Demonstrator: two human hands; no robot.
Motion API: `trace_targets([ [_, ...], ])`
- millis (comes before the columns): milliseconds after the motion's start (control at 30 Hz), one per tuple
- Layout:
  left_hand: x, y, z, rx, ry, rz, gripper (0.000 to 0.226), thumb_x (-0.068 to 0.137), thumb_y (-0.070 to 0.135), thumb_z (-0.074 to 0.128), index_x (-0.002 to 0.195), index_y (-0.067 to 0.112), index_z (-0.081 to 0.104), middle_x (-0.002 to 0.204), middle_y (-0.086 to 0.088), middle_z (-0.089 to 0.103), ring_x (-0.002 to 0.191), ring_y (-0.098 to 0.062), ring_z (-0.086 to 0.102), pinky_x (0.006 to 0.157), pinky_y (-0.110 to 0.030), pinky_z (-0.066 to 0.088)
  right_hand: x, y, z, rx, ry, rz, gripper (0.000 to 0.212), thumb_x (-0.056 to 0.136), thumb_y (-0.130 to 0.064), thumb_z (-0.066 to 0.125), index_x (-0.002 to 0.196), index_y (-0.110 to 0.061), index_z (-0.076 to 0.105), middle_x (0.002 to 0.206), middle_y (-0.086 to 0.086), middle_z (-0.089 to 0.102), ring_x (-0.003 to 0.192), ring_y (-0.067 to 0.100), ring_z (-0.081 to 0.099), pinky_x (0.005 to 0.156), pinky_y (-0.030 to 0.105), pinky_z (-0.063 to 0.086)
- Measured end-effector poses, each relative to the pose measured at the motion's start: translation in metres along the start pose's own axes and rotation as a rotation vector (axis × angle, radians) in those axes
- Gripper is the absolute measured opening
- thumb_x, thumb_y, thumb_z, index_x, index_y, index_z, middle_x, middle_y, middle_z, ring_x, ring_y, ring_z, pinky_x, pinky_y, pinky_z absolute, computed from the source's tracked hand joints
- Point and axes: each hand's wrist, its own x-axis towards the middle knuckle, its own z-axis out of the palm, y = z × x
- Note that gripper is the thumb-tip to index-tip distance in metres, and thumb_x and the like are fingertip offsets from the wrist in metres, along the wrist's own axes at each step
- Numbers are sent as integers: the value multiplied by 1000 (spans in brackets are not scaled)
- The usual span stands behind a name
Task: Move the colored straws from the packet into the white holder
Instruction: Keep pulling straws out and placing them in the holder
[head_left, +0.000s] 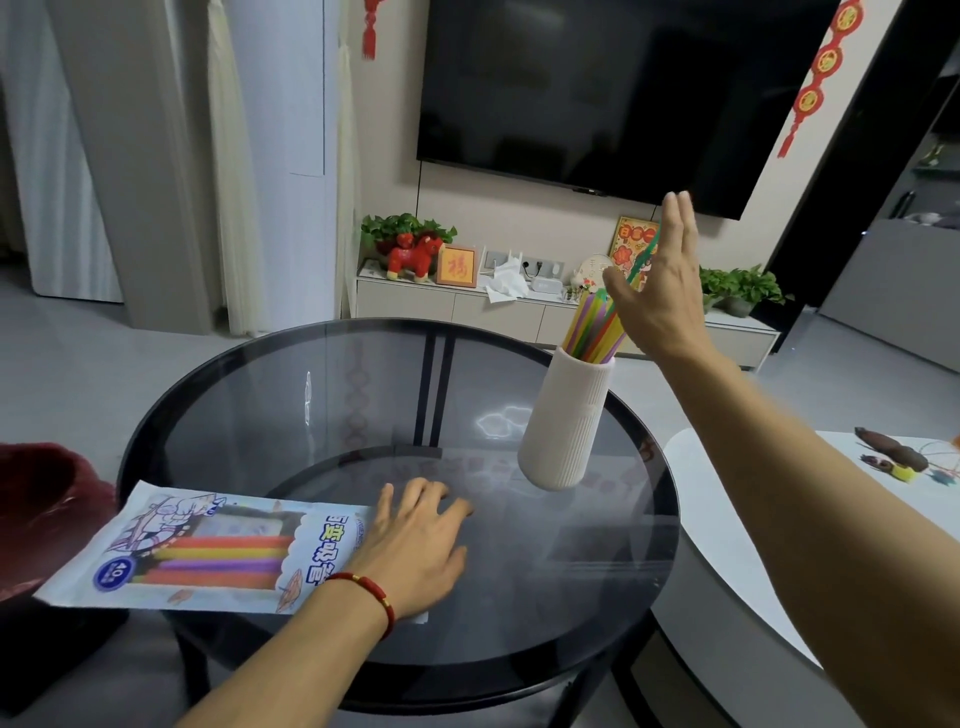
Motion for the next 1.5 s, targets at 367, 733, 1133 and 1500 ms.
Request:
trace_targets([
  [367, 1, -6, -7, 49, -64, 18, 76, 81, 65, 49, 147, 32, 30, 150, -4, 28, 145, -26, 12, 120, -60, 7, -28, 8, 13, -116, -242, -59, 51, 108, -25, 52, 154, -6, 45, 158, 17, 49, 145, 35, 45, 119, 48, 36],
  [733, -8, -36, -23, 181, -422, 17, 138, 56, 78, 66, 152, 34, -22, 166, -8, 1, 153, -27, -4, 119, -62, -7, -155, -8, 30, 79, -256, -373, 20, 94, -7, 71, 113, -12, 74, 128, 4, 67, 110, 14, 62, 92, 17, 43],
  [1133, -13, -42, -46, 276, -211, 71, 101, 56, 65, 67, 141, 24, 30, 115, 3, 38, 109, -21, 42, 103, -43, 34, -232, -7, 84, 615, -720, 471, 16, 102, -22, 58, 106, -19, 73, 96, 7, 76, 56, 22, 69, 45, 32, 54],
  [1500, -10, 11, -48, 758, 40, 155, 117, 63, 20, 84, 152, 8, 10, 132, -15, 31, 123, -34, 35, 110, -74, 7, -250, -23, 93, 1090, -921, 835, 35, 105, -24, 51, 99, -3, 78, 82, 12, 76, 67, 21, 67, 66, 32, 60],
])
